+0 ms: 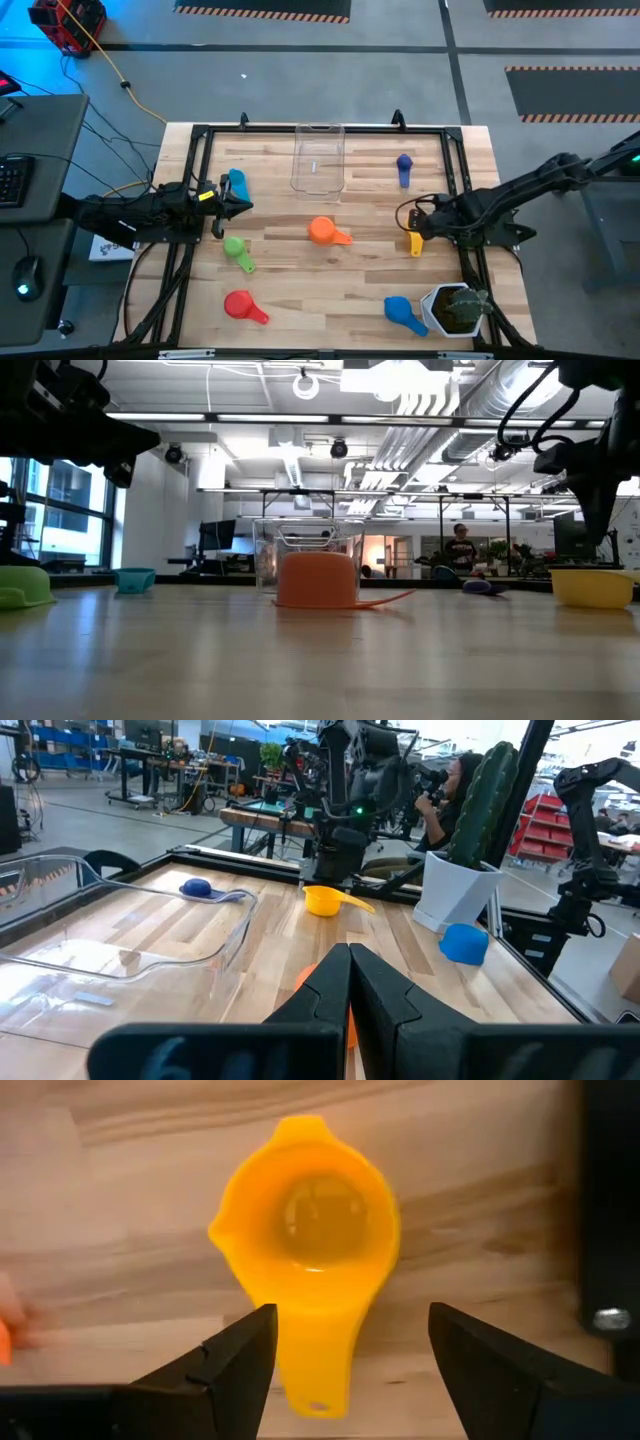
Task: Nest measuring cups in basket
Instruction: Adjust the orange measuring cup
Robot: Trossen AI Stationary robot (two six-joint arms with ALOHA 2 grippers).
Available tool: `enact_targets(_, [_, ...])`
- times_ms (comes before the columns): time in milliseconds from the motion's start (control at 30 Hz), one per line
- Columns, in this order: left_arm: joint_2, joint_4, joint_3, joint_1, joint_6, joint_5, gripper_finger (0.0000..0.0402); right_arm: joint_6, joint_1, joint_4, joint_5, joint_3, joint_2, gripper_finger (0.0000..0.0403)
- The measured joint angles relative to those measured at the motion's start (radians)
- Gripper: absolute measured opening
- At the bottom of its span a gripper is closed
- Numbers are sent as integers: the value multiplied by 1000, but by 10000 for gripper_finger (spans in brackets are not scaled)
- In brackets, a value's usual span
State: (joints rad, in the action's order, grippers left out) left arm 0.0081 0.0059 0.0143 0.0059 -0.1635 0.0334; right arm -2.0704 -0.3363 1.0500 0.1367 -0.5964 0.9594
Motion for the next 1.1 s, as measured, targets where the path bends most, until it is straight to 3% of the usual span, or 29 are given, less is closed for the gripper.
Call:
enact_targets(333, [0,0,0,0,0,0,1,-30,0,-25,17,10,45,252])
enact_targets(500, [0,0,0,0,0,0,1,119,0,34,-17,-84,2,252])
enact_targets(600, [0,0,0,0,0,0,1,234,0,74,28,-180,-19,252])
enact_targets(733, [0,0,0,0,0,0,1,475,0,-47,79,-284,-33,252])
enact_targets(867, [0,0,0,0,0,0,1,648,8,-210,71,-303,1,252])
enact_targets(967, [0,0,0,0,0,0,1,639,37,-294,25,-282,62,252])
enact_targets(1100, [0,0,0,0,8,0,1,560,88,-429,-112,-234,180,252])
